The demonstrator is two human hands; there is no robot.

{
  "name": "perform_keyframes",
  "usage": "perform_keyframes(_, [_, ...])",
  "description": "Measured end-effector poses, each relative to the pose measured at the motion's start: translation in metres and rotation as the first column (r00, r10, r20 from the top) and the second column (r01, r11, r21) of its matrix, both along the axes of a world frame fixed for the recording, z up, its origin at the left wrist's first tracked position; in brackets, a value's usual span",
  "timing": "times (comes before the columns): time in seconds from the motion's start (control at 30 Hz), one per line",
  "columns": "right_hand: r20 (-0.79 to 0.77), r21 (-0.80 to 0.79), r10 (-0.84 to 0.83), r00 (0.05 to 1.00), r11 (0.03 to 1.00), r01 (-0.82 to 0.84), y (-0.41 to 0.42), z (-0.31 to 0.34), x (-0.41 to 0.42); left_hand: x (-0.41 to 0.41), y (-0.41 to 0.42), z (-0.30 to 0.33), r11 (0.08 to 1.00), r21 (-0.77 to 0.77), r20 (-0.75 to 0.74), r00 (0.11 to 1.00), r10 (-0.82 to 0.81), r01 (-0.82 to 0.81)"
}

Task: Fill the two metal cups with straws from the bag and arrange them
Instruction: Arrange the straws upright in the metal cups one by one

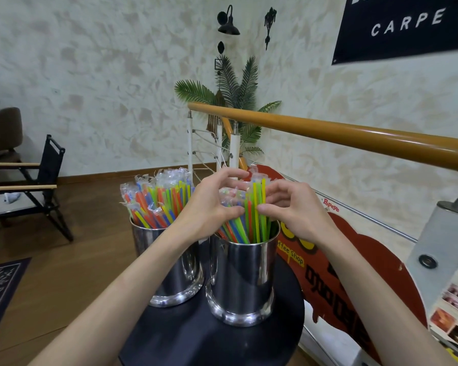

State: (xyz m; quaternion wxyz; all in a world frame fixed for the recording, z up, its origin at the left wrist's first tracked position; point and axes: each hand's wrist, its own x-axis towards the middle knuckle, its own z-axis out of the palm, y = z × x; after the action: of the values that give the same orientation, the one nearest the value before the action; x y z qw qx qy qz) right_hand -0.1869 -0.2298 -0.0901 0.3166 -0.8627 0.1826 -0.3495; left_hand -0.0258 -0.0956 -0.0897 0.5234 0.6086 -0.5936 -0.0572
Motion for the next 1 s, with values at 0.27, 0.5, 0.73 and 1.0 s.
perform_keyframes(0.27, [-0.036,-0.011,-0.002,0.999,1.0,0.002,-0.0022,-0.0019,-0.0023,0.001,-0.0027,-0.0044,0.999,-0.016,0.031,0.999,0.038,-0.037])
perform_keyframes(0.5, [-0.018,-0.011,-0.017,1.0,1.0,0.017,0.0003,0.0003,-0.0049,-0.0024,-0.0027,-0.0053,0.995,-0.057,0.088,0.992,0.087,-0.082])
perform_keyframes(0.73, [-0.027,0.006,0.036,0.999,0.999,-0.036,0.0038,0.003,-0.008,-0.0043,-0.0023,-0.0045,0.988,-0.068,0.097,0.985,0.144,-0.138])
perform_keyframes(1.0, [-0.019,0.043,0.017,1.0,0.999,-0.016,0.0015,0.0021,-0.0077,-0.0047,-0.0017,-0.0043,0.984,-0.062,0.104,0.98,0.171,-0.165])
